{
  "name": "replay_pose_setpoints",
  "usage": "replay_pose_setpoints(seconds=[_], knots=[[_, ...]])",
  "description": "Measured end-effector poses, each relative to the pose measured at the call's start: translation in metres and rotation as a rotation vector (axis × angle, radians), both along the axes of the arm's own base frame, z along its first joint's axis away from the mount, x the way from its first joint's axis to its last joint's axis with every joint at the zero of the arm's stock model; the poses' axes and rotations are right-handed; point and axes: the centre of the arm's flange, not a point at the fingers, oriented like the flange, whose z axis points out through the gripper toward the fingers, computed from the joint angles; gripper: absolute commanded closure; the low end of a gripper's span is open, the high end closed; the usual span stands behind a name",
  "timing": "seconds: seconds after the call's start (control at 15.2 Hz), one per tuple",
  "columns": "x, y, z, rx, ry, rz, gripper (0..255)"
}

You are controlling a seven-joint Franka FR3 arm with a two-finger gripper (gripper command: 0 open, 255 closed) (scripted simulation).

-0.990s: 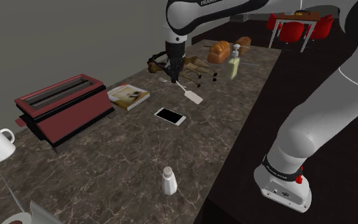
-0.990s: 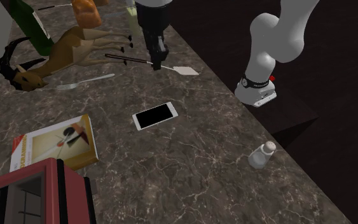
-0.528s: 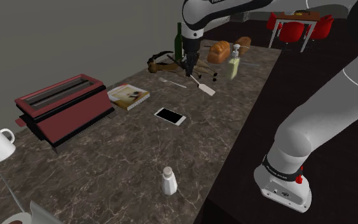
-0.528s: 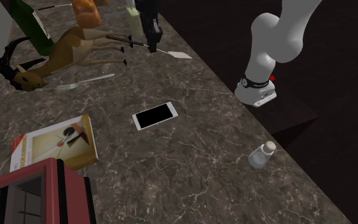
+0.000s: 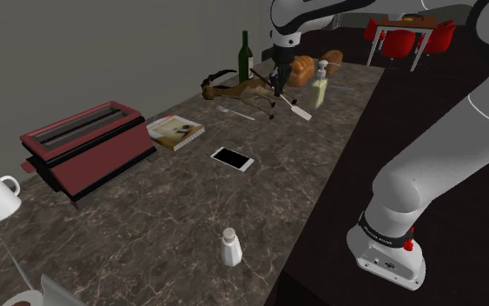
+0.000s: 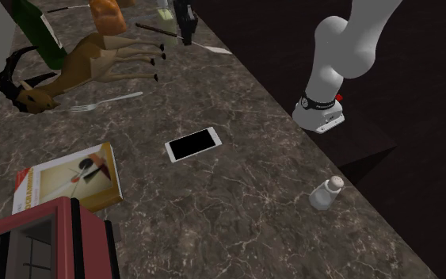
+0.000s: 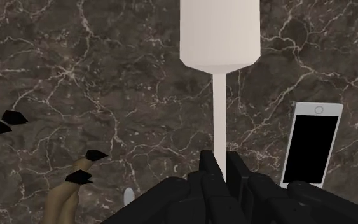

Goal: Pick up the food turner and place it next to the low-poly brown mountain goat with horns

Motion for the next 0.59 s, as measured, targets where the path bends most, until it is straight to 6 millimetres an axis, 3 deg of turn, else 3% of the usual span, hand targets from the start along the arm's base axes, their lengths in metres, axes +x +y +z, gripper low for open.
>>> replay_pose_setpoints(seconds=[0.59], knots=[[-0.019, -0.118, 0.003, 0.000, 0.000, 0.000, 255]])
